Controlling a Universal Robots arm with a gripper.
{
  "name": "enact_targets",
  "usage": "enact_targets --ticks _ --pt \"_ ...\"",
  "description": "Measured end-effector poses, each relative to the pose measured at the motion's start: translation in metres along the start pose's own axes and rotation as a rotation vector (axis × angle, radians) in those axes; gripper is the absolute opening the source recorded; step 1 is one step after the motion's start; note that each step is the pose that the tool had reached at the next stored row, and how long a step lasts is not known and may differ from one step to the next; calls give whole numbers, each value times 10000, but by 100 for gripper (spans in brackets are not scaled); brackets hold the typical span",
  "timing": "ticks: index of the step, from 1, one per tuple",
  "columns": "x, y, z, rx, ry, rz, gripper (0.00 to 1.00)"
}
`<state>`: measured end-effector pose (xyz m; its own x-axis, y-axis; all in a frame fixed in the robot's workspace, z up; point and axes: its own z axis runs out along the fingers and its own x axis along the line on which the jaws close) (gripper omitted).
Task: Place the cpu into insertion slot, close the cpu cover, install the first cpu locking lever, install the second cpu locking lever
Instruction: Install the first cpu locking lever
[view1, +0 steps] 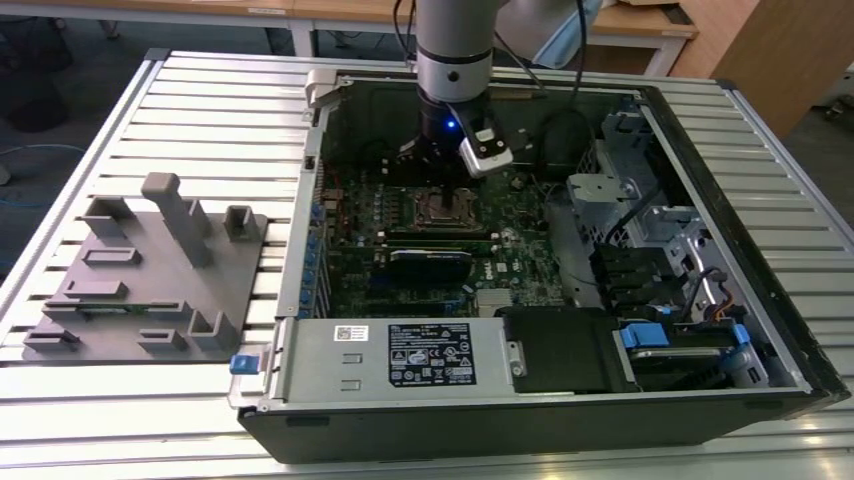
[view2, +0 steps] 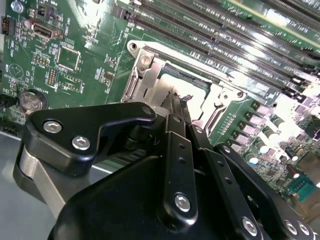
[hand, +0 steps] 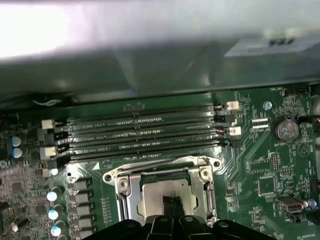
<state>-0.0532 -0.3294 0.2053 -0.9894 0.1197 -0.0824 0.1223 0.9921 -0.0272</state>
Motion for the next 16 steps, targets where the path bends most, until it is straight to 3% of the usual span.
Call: enact_targets --ticks 8,16 --pt "0 -2 -1 3 1 35 10" --pt "-5 -3 -58 6 1 77 10"
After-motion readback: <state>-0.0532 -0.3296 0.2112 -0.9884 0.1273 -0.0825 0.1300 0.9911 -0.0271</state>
